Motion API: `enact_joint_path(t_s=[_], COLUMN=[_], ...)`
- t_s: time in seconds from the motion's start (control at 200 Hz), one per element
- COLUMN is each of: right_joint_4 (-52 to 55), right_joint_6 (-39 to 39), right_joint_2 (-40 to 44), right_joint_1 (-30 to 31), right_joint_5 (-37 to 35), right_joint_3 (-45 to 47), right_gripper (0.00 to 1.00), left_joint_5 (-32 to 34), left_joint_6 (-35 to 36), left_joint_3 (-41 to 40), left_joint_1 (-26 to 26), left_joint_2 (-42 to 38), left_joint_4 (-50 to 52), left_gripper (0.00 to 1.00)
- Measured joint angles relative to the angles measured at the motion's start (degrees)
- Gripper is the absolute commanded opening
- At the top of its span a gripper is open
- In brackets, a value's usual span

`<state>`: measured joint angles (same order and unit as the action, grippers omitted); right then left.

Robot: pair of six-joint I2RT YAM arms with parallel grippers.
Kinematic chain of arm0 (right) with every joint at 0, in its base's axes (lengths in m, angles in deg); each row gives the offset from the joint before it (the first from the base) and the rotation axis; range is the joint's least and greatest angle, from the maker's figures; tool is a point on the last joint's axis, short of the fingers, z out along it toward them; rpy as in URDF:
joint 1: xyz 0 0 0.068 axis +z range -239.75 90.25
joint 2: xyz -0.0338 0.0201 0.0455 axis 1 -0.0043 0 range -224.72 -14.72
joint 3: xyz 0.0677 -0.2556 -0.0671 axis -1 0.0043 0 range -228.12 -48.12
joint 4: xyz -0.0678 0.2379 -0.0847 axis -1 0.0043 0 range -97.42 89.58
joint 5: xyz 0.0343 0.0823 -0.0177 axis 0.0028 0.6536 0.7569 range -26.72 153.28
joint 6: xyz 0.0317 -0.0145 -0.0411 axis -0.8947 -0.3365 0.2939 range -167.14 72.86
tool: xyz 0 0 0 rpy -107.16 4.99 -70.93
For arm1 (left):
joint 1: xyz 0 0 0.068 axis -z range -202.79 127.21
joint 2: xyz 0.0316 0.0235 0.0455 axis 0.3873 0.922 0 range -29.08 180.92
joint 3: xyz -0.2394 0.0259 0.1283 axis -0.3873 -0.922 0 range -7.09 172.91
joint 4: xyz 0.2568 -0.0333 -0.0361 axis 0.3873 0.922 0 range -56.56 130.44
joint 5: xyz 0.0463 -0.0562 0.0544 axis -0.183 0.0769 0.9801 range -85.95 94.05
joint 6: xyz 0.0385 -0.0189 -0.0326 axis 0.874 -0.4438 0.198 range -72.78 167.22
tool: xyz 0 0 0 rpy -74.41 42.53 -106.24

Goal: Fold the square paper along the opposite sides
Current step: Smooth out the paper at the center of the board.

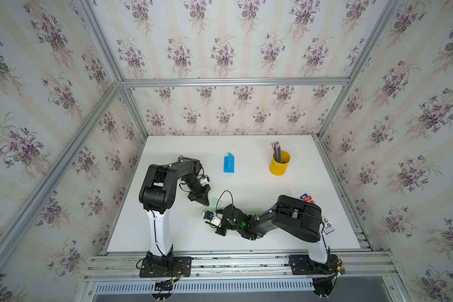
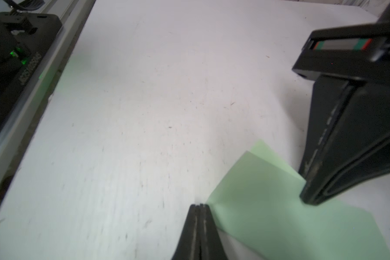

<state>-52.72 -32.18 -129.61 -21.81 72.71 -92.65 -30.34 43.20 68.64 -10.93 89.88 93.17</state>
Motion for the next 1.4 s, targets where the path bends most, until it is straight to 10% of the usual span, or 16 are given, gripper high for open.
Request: enact_joint_path(t_s=[0.35, 0.809, 1.399], right_joint_4=[0.74, 0.15, -6.19], right_joint_6=[-6.14, -8.98, -9.62], right_joint_2=[18.05, 3.06, -4.28], right_joint_1=[-10.54, -8.61, -7.76], right_joint_5=[-1.03, -7.50, -13.00], right_joint_3=[6.56, -1.75, -1.20], right_gripper=[0.00, 0.00, 0.00], left_joint_5=[-1.07, 5.20, 8.66], left_joint_6=[-7.30, -29.46, -33.53], left_joint_3=[-13.00, -27.10, -29.46], left_joint_1=[-0.04, 5.38, 7.28], left_joint_2=[-10.47, -23.74, -25.64], left_joint_4=[-12.11, -29.62, -35.10], left_gripper=[0.00, 0.00, 0.00])
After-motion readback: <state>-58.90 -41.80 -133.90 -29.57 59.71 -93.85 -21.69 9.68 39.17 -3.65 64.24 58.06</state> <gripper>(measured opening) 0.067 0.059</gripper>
